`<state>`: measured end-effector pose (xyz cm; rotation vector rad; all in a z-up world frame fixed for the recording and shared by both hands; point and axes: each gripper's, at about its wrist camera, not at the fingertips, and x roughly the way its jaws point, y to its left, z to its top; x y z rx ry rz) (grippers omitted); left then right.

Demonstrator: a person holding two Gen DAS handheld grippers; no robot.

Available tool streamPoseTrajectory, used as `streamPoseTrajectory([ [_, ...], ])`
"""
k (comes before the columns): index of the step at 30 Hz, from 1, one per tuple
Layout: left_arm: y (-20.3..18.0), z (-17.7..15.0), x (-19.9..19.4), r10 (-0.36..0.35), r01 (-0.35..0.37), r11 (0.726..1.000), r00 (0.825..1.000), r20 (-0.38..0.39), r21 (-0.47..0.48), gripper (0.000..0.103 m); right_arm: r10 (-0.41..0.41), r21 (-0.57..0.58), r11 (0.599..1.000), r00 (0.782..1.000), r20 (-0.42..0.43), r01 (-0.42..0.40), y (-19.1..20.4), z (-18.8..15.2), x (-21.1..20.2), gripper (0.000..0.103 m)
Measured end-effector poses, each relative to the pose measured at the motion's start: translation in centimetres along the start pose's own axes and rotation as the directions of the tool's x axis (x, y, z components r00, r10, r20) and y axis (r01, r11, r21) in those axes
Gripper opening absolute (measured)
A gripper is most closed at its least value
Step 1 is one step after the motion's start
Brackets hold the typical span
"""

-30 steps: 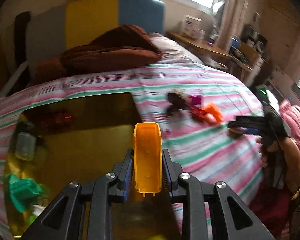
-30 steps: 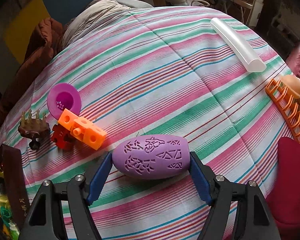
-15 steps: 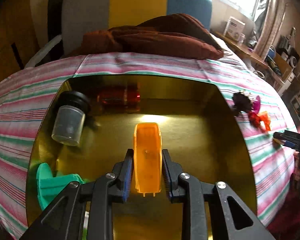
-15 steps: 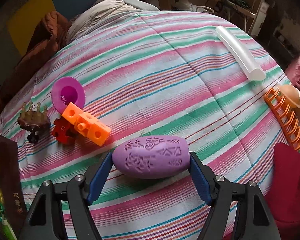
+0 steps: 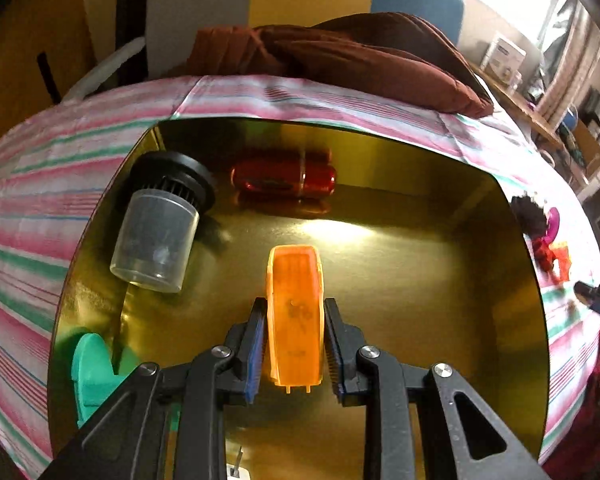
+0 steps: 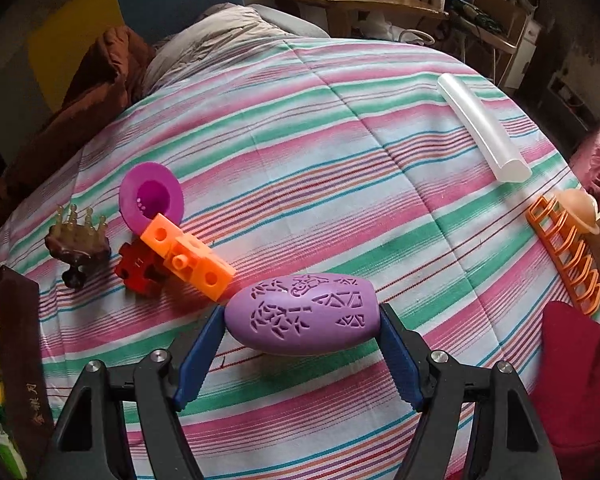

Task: Organize rigid objects
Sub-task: 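Carry the yellow piece into the gold tray and open the left tool, then carry the lavender egg into the gold tray and open the right tool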

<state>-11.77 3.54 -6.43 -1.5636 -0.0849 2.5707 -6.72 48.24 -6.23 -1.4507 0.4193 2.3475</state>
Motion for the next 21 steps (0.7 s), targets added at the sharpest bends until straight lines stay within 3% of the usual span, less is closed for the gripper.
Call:
streamPoseTrajectory([
  [7, 0.6, 0.4, -0.1, 0.001, -0.001, 1.000, 1.000, 0.001, -0.029, 0.026, 0.014, 0.010, 1.000, 1.000, 0.005, -0.014, 0.0, 0.1, -0.1, 0.076],
  [11, 1.1, 0.2, -0.5, -0.038, 0.038, 0.996, 0.999, -0.008, -0.076, 0.038, 0.023, 0.025, 0.999, 1.000, 0.004, -0.023, -0.2, 0.0, -0.2, 0.076],
  [15, 1.3, -0.2, -1.3, -0.048, 0.047, 0.994, 0.999, -0.003, -0.100, 0.039, 0.024, 0.024, 0.999, 1.000, 0.005, -0.024, -0.2, 0.1, -0.1, 0.076],
  [21, 0.6, -2.2, -4.6, -0.040, 0.045, 0.998, 0.995, 0.088, -0.048, 0.039, 0.031, 0.039, 0.999, 0.999, 0.032, -0.033, -0.4, 0.3, -0.6, 0.076],
])
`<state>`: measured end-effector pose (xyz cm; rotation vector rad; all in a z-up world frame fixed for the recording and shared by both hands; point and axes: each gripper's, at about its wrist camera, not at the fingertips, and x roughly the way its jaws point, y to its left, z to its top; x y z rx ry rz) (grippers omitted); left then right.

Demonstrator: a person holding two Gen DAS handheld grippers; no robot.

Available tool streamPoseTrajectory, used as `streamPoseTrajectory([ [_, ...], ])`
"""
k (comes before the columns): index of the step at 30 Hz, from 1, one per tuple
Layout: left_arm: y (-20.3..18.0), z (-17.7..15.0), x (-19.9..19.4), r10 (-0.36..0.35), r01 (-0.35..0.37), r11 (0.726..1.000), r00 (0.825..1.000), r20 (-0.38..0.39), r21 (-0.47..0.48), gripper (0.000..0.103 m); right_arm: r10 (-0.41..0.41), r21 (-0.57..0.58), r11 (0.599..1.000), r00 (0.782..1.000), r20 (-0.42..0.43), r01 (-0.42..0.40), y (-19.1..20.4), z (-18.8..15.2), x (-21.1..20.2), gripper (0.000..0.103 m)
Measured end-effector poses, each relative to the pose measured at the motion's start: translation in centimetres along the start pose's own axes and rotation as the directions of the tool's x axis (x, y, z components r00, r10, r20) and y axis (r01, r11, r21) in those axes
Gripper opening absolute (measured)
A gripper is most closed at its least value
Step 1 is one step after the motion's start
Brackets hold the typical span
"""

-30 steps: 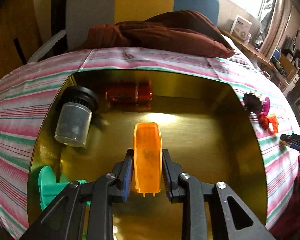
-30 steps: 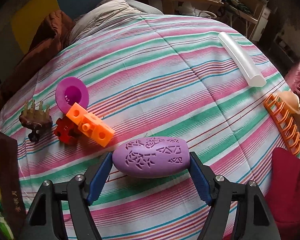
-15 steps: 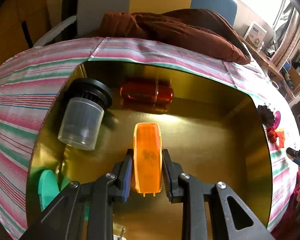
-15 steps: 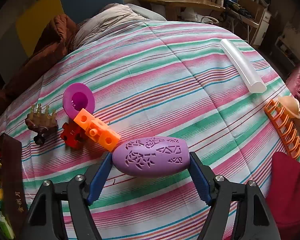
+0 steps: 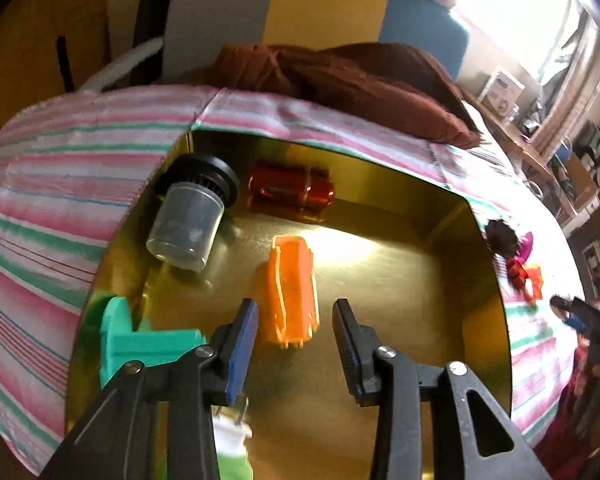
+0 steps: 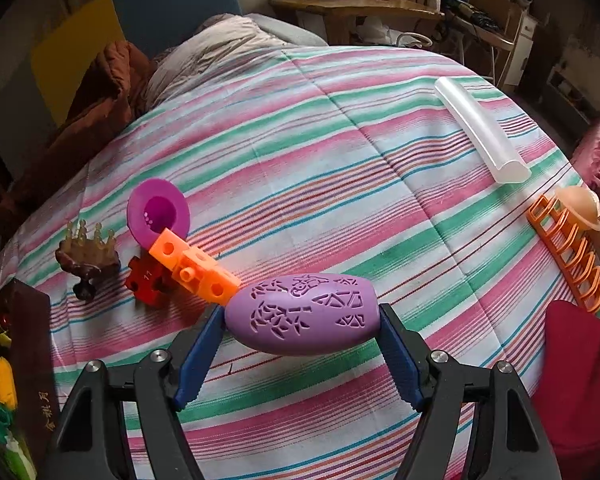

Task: Organize rigid objects
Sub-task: 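Carry the lavender egg into the gold tray and open the right tool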

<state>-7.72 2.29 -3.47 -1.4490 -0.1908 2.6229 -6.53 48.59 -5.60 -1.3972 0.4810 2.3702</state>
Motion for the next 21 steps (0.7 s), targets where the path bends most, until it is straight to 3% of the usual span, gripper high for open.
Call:
streamPoseTrajectory([
  [10, -0.7, -5.1, -5.7, -0.066, 0.046, 0.991, 0.986, 0.155, 0.125, 0.039, 0.062, 0.047, 0.997, 0.993, 0.096, -0.066, -0.6, 0.3, -2.2, 0.076],
  [21, -1.1, -7.9, -6.6, -0.090, 0.068, 0.978, 0.990, 0.104, 0.198, 0.039, 0.206, -0.052, 0.978, 0.975, 0.088, -0.202, 3.2, -1.3, -3.7, 0.076],
])
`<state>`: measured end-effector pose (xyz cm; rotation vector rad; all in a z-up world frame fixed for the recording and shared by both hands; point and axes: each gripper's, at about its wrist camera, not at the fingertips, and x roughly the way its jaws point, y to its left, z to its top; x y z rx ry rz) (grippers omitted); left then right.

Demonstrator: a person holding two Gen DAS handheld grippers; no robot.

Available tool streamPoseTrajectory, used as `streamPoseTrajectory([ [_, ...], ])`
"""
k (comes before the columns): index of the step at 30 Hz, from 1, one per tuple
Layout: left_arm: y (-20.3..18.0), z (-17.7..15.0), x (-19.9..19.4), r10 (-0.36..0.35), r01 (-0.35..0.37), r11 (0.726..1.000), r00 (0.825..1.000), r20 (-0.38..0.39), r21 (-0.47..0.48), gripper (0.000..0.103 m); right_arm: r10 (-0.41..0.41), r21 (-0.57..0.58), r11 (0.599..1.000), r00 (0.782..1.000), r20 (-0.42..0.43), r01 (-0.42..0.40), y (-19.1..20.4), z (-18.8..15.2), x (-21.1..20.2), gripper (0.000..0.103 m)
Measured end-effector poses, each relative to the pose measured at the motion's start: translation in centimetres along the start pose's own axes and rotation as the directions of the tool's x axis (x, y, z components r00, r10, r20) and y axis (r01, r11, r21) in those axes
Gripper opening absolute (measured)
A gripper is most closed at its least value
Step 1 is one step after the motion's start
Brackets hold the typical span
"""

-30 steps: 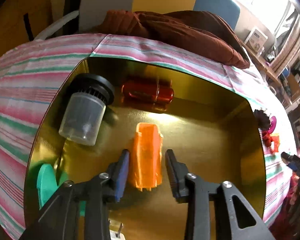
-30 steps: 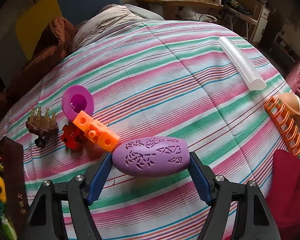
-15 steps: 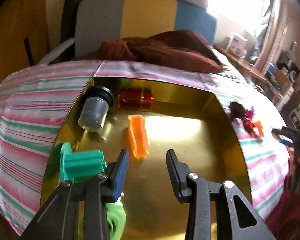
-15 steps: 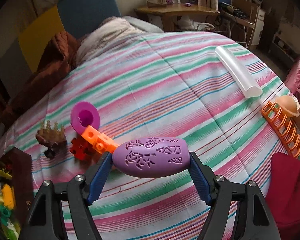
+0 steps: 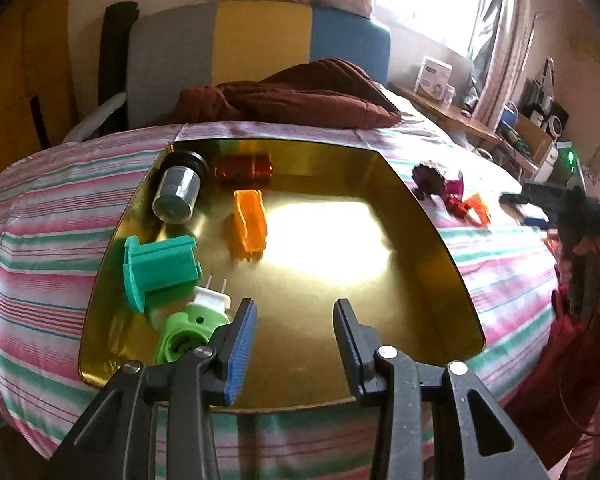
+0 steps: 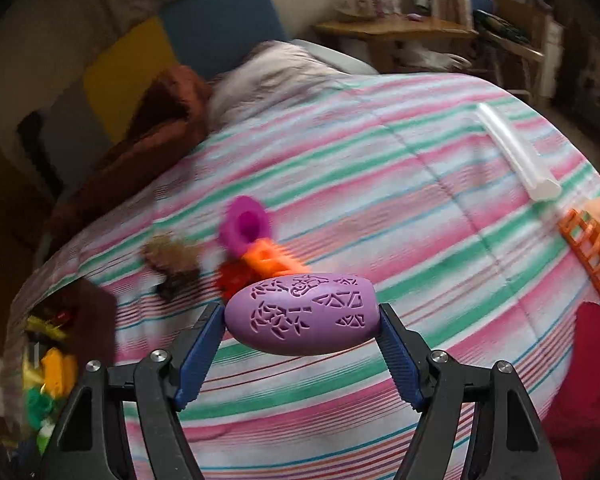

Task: Organize rigid objects
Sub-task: 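Carry the lavender egg into the gold tray and open the right tool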

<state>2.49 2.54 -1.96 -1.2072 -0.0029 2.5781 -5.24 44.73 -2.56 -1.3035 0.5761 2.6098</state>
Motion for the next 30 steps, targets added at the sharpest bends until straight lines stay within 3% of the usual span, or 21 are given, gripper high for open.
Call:
streamPoseTrajectory([
  [5, -0.4, -0.7, -0.4, -0.012, 0.012, 1.000, 1.000, 0.006, 0.026, 0.039, 0.104, -0.121, 0.987, 0.994, -0.030, -0.107, 6.2, -1.8, -1.4, 0.076],
  [14, 0.0, -1.5, -1.0, -0.023, 0.023, 0.999, 1.000, 0.019, 0.032, 0.040, 0.257, -0.307, 0.913, 0.963, -0.082, -0.270, 20.2, -4.2, -1.9, 0.076],
  [23, 1.5, -2.2, -2.1, -0.008, 0.007, 1.000, 0.999, 0.041, 0.025, 0.039, 0.206, -0.404, 0.880, 0.968, -0.144, -0.247, 29.2, -5.8, 2.6, 0.076],
  [30, 2.4, -2.5, -2.4, -0.002, 0.001, 1.000, 0.999, 0.047, 0.015, 0.040, 0.107, -0.429, 0.887, 0.981, -0.164, -0.169, 31.5, -6.4, 7.0, 0.076],
])
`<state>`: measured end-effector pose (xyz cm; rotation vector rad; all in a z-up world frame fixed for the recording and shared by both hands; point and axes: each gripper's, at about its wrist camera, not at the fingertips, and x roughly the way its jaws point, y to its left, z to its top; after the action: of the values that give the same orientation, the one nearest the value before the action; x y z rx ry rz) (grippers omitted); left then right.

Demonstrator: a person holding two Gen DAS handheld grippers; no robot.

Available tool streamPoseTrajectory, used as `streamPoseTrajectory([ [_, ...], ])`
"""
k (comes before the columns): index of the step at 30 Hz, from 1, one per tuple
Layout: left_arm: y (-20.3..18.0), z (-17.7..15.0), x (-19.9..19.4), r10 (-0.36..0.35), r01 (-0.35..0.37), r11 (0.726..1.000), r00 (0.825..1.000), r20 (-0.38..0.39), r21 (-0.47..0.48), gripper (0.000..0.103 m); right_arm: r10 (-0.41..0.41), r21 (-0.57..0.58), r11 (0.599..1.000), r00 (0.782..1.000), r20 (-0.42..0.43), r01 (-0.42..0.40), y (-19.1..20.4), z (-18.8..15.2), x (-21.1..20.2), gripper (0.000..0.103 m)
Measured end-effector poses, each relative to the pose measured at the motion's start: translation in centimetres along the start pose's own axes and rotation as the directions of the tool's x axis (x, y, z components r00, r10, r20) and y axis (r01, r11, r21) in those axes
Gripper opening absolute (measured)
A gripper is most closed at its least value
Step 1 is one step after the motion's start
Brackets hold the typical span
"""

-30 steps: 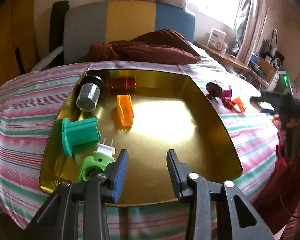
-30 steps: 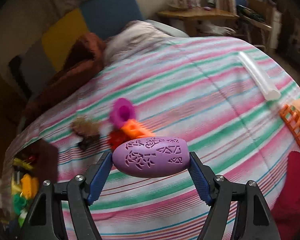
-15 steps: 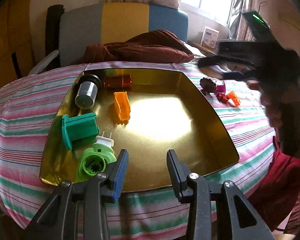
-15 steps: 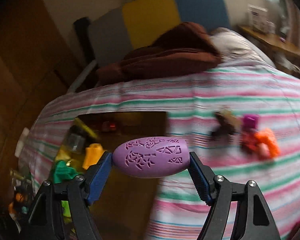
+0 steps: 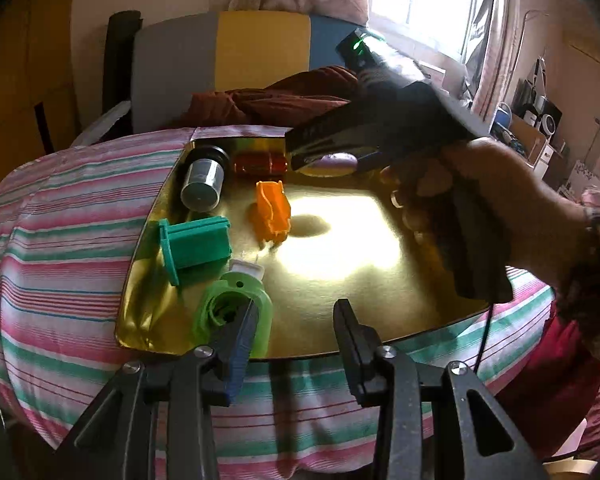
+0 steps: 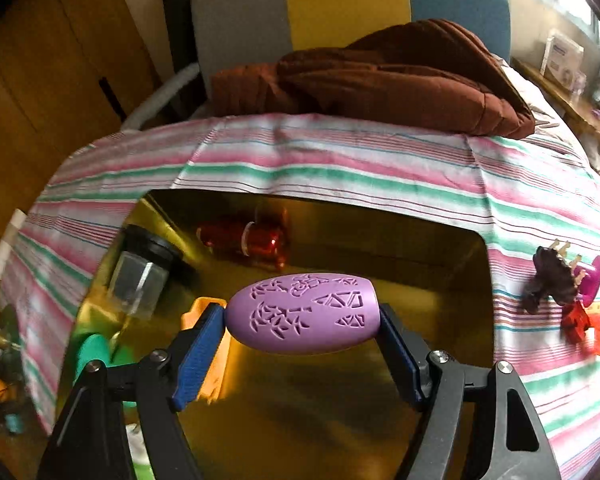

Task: Organize rigid objects
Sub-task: 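Carry the lavender egg into the gold tray and open the right tool, then move the open right tool back to the orange block stack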

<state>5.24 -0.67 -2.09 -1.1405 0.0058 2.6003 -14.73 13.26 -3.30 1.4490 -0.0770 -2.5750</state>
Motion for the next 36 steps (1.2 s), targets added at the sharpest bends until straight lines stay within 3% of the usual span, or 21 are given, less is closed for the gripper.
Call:
streamPoseTrajectory([
  [7, 0.3, -0.1, -0.1, -0.005, 0.005, 1.000, 1.000, 0.005, -0.012, 0.040, -0.021, 0.066, 0.998, 0.999, -0.025, 0.023, -0.3, 0.4, 2.3, 0.077],
  [11, 0.2, -0.1, -0.2, -0.004, 0.004, 1.000, 1.000, 0.003, -0.009, 0.040, 0.025, 0.105, 0.994, 0.999, -0.026, -0.022, -0.9, 0.6, 2.5, 0.082],
  [22, -0.8, -0.2, -0.1, -0.010, 0.010, 1.000, 1.000, -0.006, 0.005, 0.040, 0.045, 0.042, 0.998, 0.998, 0.051, -0.047, -2.0, -0.9, -2.9, 0.085],
  [27, -1.5, -0.3, -0.3, -0.011, 0.011, 1.000, 1.000, -0.004, 0.026, 0.040, 0.011, 0.015, 1.000, 0.999, 0.038, -0.012, -1.7, -2.4, -4.4, 0.085],
  [31, -1.9, -0.3, -0.6, -0.008, 0.008, 0.999, 1.000, 0.000, 0.037, 0.040, 0.047, 0.016, 0.999, 0.998, 0.040, -0.048, -1.7, -3.9, -5.7, 0.085],
  [36, -2.6, -0.4, -0.7, -0.014, 0.015, 0.999, 1.000, -0.016, 0.047, 0.040, 0.030, -0.008, 1.000, 0.998, 0.057, -0.029, -2.3, -5.4, -7.2, 0.085],
])
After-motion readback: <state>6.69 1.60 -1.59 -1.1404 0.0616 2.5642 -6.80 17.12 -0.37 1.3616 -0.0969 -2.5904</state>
